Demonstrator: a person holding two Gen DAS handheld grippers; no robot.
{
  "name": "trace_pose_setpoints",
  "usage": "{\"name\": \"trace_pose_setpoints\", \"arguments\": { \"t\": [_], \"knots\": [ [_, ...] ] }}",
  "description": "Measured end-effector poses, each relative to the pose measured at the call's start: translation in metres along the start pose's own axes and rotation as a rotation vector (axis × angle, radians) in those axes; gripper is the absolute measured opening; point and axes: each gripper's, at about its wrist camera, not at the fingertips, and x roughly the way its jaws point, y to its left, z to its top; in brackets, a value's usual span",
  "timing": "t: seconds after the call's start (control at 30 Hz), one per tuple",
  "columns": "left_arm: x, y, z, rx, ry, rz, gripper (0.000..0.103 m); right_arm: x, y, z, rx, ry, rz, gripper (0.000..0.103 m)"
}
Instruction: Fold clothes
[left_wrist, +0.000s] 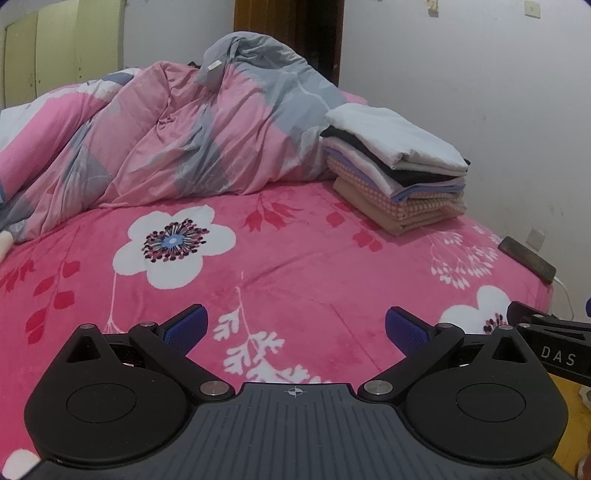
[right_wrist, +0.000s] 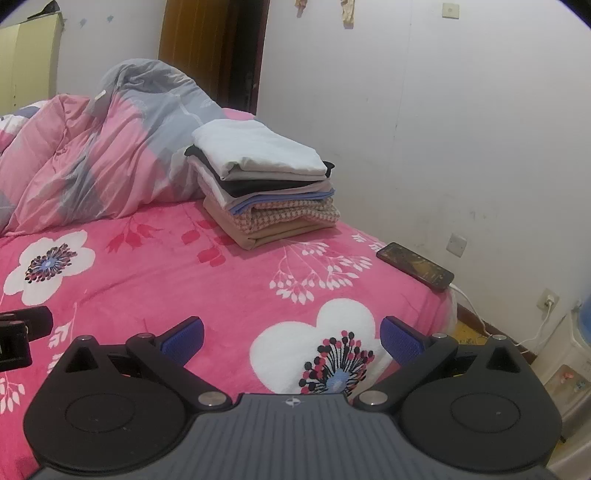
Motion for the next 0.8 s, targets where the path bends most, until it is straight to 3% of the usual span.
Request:
{"name": "trace_pose_setpoints", "arguments": {
  "t": [0.8],
  "knots": [
    [0.0052, -0.0009, -0.0009, -0.001, 0.011, 0.001, 0.103, 0.0052, 0.0030, 0.0010, -0.011, 0.007, -0.002, 0.103]
  ]
}}
